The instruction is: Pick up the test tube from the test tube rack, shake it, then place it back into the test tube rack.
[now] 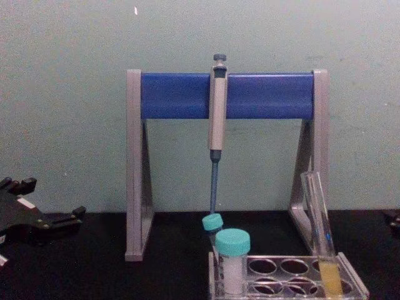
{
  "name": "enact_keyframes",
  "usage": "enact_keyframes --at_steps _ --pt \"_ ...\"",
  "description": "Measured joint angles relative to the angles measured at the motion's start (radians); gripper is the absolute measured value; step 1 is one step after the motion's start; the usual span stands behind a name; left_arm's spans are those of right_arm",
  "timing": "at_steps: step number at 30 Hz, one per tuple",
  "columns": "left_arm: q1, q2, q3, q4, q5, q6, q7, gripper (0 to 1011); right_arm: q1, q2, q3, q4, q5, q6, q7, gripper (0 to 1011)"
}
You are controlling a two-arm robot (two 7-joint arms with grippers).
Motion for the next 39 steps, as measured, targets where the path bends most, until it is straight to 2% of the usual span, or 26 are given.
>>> enact_keyframes --at_steps 15,22,27,39 --pt "0.000 0.000 0.000 0.000 0.000 0.000 0.000 1001 0.000 0.000 0.000 0.000 0.000 0.000 0.000 1000" --pt "0.000 0.000 0.000 0.000 0.000 0.000 0.000 1001 -0.003 -0.006 0.022 0.002 -0.012 0.004 0.007 1000" --pt "0.000 0.000 0.000 0.000 0.000 0.000 0.000 1001 -0.020 -0.003 0.047 -0.017 -0.010 -0.016 0.025 1000" --pt "0.000 0.000 0.000 0.000 0.000 0.000 0.000 1001 -0.108 0.039 0.110 -0.121 0.075 -0.095 0.139 1000"
